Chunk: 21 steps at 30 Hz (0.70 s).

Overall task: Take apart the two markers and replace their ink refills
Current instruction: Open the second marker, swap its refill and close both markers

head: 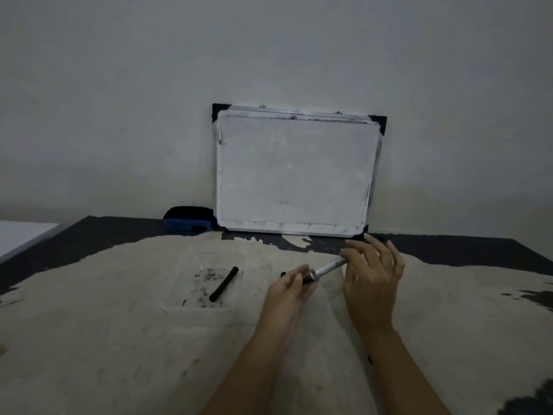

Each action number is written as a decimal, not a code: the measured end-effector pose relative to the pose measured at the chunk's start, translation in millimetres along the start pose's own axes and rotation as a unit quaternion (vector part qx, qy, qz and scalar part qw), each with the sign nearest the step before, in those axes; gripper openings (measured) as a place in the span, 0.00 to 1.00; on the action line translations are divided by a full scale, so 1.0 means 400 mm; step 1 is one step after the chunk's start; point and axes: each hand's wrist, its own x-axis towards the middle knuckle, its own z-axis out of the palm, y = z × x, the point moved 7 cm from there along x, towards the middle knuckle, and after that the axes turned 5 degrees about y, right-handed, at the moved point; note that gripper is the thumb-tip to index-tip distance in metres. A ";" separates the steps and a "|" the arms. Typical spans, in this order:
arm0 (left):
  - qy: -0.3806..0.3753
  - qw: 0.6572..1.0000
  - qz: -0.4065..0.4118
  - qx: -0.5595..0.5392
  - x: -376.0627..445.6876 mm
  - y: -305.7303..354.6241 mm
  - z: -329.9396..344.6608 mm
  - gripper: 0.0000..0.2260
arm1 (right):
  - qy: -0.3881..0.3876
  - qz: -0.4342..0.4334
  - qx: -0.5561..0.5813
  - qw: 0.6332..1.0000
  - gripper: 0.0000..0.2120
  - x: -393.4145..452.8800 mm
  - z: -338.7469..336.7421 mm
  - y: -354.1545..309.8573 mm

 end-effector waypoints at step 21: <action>0.129 0.953 0.196 0.194 -0.019 0.088 -0.046 0.06 | -0.073 0.178 -0.014 0.981 0.10 -0.027 0.017 0.118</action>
